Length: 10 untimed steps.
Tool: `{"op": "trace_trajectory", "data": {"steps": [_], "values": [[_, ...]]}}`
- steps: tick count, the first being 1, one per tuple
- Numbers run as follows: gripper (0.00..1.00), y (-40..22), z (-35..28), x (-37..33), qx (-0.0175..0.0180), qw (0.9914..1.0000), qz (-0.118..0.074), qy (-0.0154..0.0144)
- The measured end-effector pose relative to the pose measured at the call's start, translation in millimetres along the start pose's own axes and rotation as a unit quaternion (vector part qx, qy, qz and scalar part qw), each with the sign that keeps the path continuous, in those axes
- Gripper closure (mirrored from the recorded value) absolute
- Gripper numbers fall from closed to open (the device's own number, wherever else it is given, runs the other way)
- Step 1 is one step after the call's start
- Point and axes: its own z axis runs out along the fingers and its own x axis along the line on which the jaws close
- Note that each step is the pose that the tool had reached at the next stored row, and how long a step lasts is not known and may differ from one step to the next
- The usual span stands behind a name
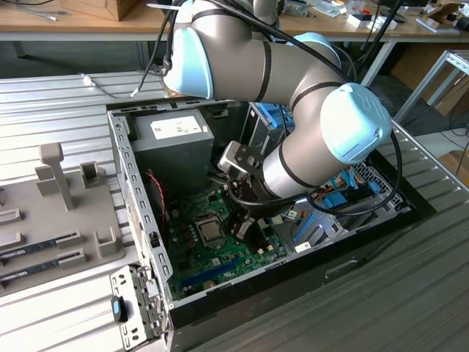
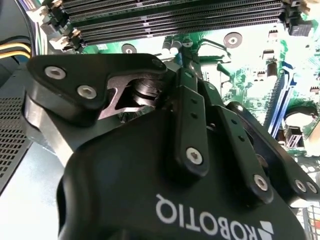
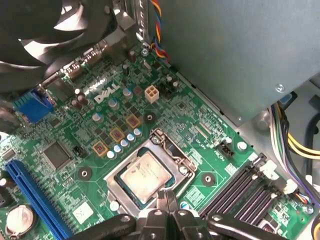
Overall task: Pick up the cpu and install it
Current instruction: 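Install the first cpu locking lever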
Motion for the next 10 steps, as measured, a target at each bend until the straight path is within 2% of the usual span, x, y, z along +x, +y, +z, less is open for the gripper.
{"op": "trace_trajectory", "data": {"steps": [1,2,3,7,10], "values": [[0.89,0.6,-2.1,0.0,0.0019,1.00000,0.001,0.0024],[0.89,1.2,-4.2,0.1,0.0072,0.99994,0.002,0.0079],[0.89,1.4,-5.1,0.1,0.0108,0.99987,0.003,0.0117],[0.89,0.8,-5.3,0.9,0.0120,0.99984,0.004,0.0129],[0.89,0.0,-5.6,1.3,0.0147,0.99975,0.005,0.0161]]}}
